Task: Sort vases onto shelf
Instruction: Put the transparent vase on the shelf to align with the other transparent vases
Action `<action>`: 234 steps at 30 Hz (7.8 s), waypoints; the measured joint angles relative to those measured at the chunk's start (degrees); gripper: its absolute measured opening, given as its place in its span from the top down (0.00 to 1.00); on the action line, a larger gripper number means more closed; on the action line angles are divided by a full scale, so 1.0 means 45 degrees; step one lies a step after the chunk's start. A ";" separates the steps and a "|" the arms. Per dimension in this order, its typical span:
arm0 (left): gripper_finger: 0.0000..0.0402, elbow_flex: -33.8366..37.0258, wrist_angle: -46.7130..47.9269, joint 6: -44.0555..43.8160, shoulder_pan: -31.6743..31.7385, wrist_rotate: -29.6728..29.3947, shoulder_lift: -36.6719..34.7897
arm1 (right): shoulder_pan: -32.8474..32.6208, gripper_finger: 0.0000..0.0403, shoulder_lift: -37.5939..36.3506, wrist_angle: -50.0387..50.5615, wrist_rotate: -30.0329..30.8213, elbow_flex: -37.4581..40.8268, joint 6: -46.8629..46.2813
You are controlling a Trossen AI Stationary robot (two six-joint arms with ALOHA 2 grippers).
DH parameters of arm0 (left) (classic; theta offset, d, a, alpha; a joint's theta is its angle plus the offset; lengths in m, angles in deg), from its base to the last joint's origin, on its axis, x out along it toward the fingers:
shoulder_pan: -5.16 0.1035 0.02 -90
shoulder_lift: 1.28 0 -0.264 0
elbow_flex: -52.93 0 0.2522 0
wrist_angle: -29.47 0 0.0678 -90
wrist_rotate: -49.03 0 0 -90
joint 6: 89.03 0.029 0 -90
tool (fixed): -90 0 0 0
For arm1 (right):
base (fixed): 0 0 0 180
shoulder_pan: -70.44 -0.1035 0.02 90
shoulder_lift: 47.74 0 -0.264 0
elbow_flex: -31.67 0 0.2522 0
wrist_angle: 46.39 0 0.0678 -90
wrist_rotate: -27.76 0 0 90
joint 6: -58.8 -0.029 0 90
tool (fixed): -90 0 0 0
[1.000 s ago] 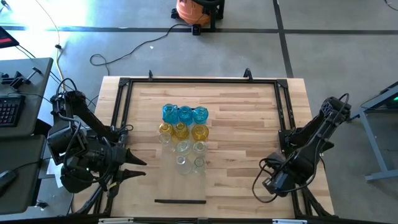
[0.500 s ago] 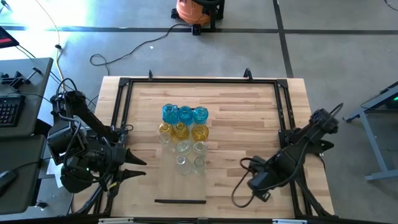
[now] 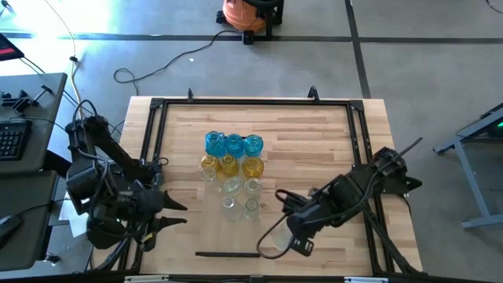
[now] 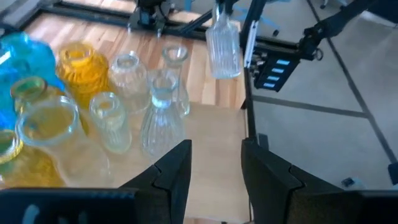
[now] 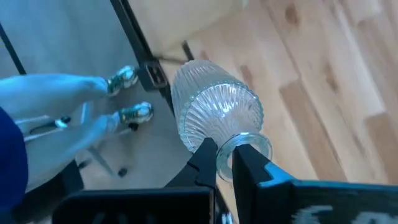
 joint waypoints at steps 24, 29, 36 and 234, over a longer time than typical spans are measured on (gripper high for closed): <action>0.68 0.1271 -0.2040 -0.1868 -0.0494 -0.0045 0.2144 | 0.0482 1.00 0.0093 -0.2304 0.1252 -0.0632 0.1892; 0.68 0.1271 -0.3149 -0.1679 -0.0022 0.0065 0.2924 | 0.0650 1.00 0.0357 -0.3106 0.1279 -0.0632 0.2330; 0.68 0.1266 -0.4124 -0.1559 0.0292 0.0103 0.3181 | 0.0816 1.00 0.1266 -0.3526 0.0657 -0.0622 0.2917; 1.00 0.1251 -0.5936 0.1643 0.3549 0.5704 0.4765 | 0.1797 0.77 0.2128 -0.7363 -0.1170 -0.0628 0.3881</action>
